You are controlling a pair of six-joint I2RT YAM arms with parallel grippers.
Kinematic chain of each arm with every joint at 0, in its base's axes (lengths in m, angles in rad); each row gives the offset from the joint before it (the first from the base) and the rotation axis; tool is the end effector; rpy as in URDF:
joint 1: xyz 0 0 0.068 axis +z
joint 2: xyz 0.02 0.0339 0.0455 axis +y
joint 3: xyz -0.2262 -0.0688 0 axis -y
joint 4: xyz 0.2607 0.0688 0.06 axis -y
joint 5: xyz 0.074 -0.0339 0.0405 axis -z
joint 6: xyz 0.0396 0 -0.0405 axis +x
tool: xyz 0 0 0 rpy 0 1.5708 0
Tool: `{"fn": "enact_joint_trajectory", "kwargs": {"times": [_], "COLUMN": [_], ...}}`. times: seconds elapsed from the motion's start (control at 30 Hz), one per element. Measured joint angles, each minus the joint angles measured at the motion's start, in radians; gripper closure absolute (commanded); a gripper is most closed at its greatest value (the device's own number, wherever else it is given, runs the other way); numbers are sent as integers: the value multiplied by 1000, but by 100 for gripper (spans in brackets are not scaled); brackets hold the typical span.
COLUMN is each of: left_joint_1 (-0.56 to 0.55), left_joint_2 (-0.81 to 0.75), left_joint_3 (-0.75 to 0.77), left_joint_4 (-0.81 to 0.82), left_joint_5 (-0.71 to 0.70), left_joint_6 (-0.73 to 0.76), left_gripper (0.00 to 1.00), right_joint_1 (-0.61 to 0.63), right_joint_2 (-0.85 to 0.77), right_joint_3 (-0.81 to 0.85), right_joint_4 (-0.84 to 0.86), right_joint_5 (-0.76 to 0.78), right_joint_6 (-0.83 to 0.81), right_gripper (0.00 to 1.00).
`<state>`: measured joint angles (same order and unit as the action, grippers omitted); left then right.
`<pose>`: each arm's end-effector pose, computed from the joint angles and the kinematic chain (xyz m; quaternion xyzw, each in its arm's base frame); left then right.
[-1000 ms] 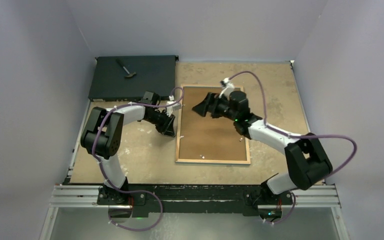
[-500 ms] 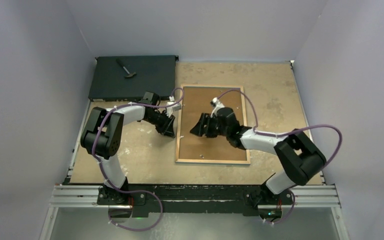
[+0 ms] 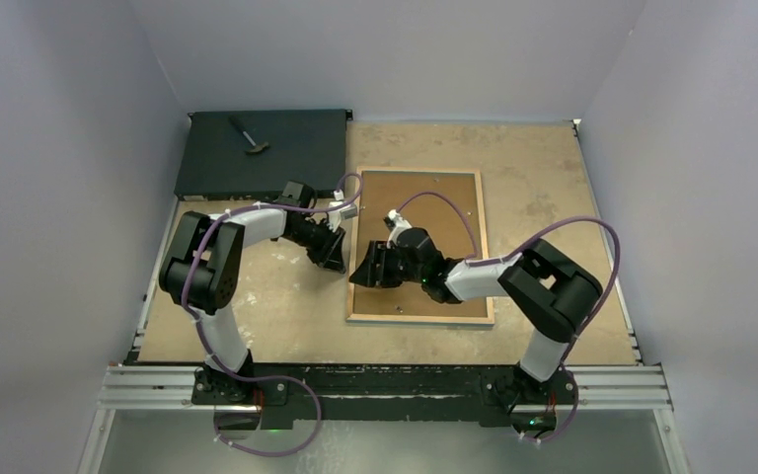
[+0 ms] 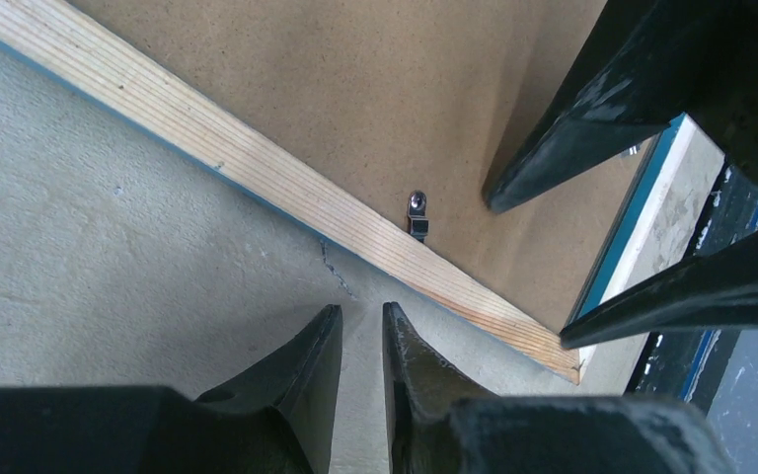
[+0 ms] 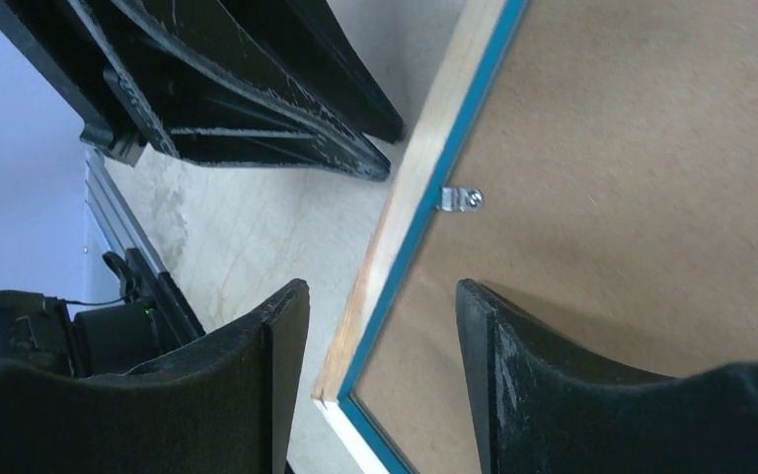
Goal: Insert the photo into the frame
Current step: Install the photo frame at the center of the board, then adjust the photo frame at the center of the board.
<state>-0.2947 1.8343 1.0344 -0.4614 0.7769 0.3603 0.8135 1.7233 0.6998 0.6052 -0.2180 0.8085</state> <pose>0.3122 -0.1238 0.0893 0.3494 0.8471 -0.3693 0.1548 0.2302 0.2560 0.0999 -0.0614 0.8334 0.4555 0.3069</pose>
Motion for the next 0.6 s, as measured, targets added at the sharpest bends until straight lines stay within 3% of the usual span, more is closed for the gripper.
{"fn": "enact_joint_trajectory", "kwargs": {"times": [0.6], "left_joint_1": [0], "left_joint_2": [0], "left_joint_3": [-9], "left_joint_4": [-1], "left_joint_5": [13], "left_joint_6": [-1], "left_gripper": [82], "right_joint_1": [11], "right_joint_2": [98], "right_joint_3": [77], "right_joint_4": [61], "right_joint_5": [44], "right_joint_6": [2], "right_gripper": [45]}}
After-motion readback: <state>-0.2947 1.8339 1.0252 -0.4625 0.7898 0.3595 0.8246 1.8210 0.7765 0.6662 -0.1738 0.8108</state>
